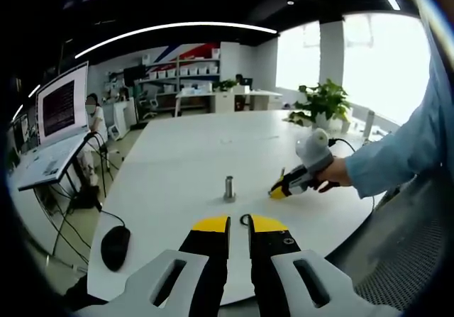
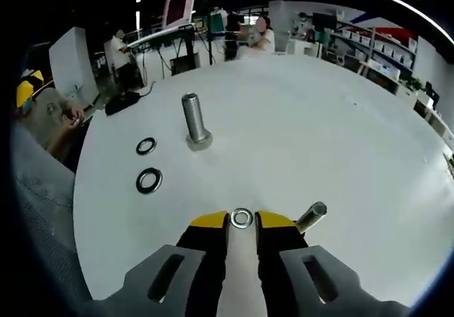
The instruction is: Place the washer onto the threaded stud by aligning its center hole with the stud, sliding it down to the base, and recovering from edge contact or off-axis alignment until the washer reaches the visible bottom stop.
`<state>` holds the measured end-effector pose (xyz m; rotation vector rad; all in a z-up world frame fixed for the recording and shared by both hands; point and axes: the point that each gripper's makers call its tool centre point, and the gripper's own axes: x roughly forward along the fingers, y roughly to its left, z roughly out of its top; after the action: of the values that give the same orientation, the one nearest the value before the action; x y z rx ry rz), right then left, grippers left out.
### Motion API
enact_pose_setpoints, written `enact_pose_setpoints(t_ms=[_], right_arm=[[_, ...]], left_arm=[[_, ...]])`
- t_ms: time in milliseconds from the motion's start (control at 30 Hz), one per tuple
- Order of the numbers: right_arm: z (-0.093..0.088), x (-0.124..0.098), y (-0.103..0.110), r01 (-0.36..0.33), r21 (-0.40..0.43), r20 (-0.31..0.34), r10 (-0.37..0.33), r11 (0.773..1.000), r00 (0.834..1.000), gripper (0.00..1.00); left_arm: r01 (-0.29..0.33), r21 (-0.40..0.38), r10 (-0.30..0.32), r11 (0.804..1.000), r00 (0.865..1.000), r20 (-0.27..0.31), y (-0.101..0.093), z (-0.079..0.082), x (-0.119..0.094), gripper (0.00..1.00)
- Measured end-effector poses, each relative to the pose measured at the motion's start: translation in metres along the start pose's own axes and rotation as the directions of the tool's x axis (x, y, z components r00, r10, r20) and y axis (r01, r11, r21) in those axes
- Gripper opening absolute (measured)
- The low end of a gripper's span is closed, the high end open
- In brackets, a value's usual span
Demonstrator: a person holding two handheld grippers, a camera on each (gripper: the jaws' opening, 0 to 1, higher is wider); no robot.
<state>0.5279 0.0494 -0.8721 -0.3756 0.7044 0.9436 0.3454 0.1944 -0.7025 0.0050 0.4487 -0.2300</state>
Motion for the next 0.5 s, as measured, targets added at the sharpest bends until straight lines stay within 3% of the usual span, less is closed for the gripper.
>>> enact_pose_setpoints(t_ms=[500], right_arm=[[-0.0037,-0.0047,0.0030,0.009,-0.013,-0.006,-0.009,1.000,1.000,0.14]], left_arm=[[-0.001,-0.001,0.001,1.000,1.000,0.001,0.0005,0.0001,-0.0003,0.08]])
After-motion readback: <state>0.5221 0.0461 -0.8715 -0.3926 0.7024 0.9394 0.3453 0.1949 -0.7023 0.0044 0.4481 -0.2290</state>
